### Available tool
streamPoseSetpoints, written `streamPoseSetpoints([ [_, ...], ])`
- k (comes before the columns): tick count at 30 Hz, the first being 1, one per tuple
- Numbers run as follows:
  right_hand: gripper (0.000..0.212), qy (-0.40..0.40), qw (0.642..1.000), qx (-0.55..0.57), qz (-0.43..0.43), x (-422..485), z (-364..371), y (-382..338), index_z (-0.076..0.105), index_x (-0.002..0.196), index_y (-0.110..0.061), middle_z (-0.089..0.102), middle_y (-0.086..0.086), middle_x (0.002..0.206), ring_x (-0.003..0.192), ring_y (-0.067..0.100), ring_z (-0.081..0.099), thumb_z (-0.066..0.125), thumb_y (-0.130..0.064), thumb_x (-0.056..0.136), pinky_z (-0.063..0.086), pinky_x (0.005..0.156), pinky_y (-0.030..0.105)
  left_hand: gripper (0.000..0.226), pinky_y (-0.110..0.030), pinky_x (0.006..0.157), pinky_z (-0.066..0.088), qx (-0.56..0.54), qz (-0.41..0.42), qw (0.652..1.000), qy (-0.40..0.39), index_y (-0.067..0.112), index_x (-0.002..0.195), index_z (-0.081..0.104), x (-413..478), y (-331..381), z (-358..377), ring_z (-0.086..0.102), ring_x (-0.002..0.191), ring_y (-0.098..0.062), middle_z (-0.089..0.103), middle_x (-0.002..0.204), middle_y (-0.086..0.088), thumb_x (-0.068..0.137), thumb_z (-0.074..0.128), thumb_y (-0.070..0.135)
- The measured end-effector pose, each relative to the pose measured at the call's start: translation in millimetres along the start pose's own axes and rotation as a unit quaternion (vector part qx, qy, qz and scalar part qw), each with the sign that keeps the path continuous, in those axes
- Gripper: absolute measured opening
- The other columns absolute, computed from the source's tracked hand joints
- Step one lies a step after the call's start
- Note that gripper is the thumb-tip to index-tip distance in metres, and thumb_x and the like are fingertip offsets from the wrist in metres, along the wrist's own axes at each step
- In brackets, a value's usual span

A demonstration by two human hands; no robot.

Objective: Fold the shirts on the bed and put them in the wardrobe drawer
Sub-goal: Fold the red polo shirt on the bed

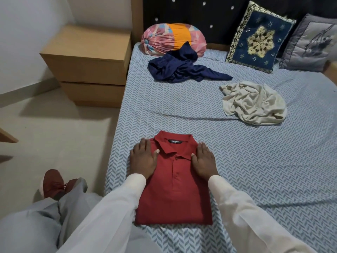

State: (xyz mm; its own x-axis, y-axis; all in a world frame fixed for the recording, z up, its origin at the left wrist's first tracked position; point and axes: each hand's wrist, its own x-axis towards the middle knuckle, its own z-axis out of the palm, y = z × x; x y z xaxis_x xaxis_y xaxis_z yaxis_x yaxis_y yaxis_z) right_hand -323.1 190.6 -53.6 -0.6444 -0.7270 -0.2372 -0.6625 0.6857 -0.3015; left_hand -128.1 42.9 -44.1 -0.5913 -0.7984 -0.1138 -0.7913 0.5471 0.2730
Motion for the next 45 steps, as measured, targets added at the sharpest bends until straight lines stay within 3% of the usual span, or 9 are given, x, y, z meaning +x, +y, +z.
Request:
streamPoseSetpoints([
  [5,0.085,0.057,0.991,0.103,0.062,-70,13,10,0.031,0.146,0.006,0.045,0.026,0.141,0.131,0.038,0.041,0.042,-0.054,0.087,0.030,0.111,0.043,0.055,-0.045,0.090,0.045,-0.080,-0.065,0.994,0.023,0.002,0.111,0.058,-72,-4,2,0.053,0.103,-0.039,0.054,0.113,-0.020,0.090,0.042,0.051],
  [15,0.028,-0.092,0.904,0.380,0.174,-131,11,26,0.066,0.094,-0.015,0.074,0.005,0.089,0.083,0.022,0.071,0.075,-0.035,0.076,0.058,0.083,0.047,0.054,-0.036,0.089,0.054,-0.312,-0.184,0.911,-0.197,0.018,0.103,0.071,-111,-22,1,0.068,0.094,-0.023,0.073,0.104,-0.004,0.066,0.063,0.056],
  [19,0.033,-0.093,0.884,0.430,0.160,-128,-2,21,0.058,0.108,-0.020,0.070,0.007,0.102,0.090,0.022,0.070,0.075,-0.031,0.082,0.059,0.080,0.040,0.037,-0.042,0.094,0.052,-0.427,-0.179,0.871,-0.161,0.024,0.106,0.056,-113,-24,-1,0.065,0.096,-0.018,0.068,0.106,0.001,0.073,0.071,0.033],
  [23,0.065,-0.117,0.855,0.499,0.078,-108,-20,23,0.029,0.139,-0.038,0.062,0.000,0.120,0.101,0.015,0.066,0.069,-0.020,0.091,0.054,0.075,0.023,0.098,-0.043,0.114,0.035,-0.530,-0.097,0.827,-0.159,0.037,0.150,0.020,-89,-27,4,0.045,0.133,-0.013,0.040,0.147,0.009,0.067,0.070,0.027],
  [27,0.081,-0.134,0.863,0.486,0.027,-81,-21,29,0.027,0.150,-0.043,0.033,-0.017,0.146,0.133,0.008,0.037,0.072,-0.017,0.088,0.038,0.105,0.026,0.098,-0.034,0.116,0.031,-0.463,-0.045,0.871,-0.159,0.034,0.154,0.015,-63,-21,-5,0.038,0.134,-0.008,0.033,0.148,0.011,0.074,0.070,0.022],
  [32,0.063,-0.173,0.832,0.526,0.016,-59,-27,27,0.053,0.135,-0.044,0.048,-0.007,0.145,0.128,0.010,0.051,0.075,-0.013,0.084,0.047,0.106,0.036,0.081,-0.026,0.097,0.043,-0.338,-0.031,0.929,-0.148,0.032,0.153,0.026,-41,-12,-19,0.056,0.107,-0.020,0.043,0.134,-0.013,0.085,0.070,0.026],
  [35,0.066,-0.163,0.884,0.437,0.000,-57,-23,24,0.049,0.135,-0.050,0.042,-0.006,0.145,0.132,0.011,0.044,0.078,-0.030,0.079,0.040,0.112,0.036,0.070,-0.045,0.111,0.034,-0.178,-0.020,0.983,-0.050,0.037,0.152,0.023,-36,5,-29,0.032,0.138,-0.032,0.016,0.154,-0.010,0.091,0.056,0.046],
  [39,0.072,-0.119,0.922,0.368,0.005,-58,-13,19,0.039,0.147,-0.038,0.036,0.000,0.137,0.128,0.014,0.040,0.073,-0.023,0.085,0.033,0.103,0.023,0.067,-0.048,0.121,0.010,-0.089,0.106,0.989,0.041,0.032,0.155,0.011,-18,50,-37,-0.005,0.150,-0.028,-0.004,0.164,-0.006,0.098,0.039,0.052],
  [45,0.073,-0.126,0.927,0.352,0.008,-57,-11,20,0.037,0.147,-0.042,0.035,0.000,0.136,0.128,0.014,0.039,0.072,-0.025,0.085,0.032,0.104,0.024,0.089,-0.050,0.119,-0.004,0.054,0.051,0.994,-0.081,0.036,0.153,-0.009,-36,28,12,-0.014,0.149,-0.030,-0.010,0.163,-0.005,0.077,-0.007,0.081],
])
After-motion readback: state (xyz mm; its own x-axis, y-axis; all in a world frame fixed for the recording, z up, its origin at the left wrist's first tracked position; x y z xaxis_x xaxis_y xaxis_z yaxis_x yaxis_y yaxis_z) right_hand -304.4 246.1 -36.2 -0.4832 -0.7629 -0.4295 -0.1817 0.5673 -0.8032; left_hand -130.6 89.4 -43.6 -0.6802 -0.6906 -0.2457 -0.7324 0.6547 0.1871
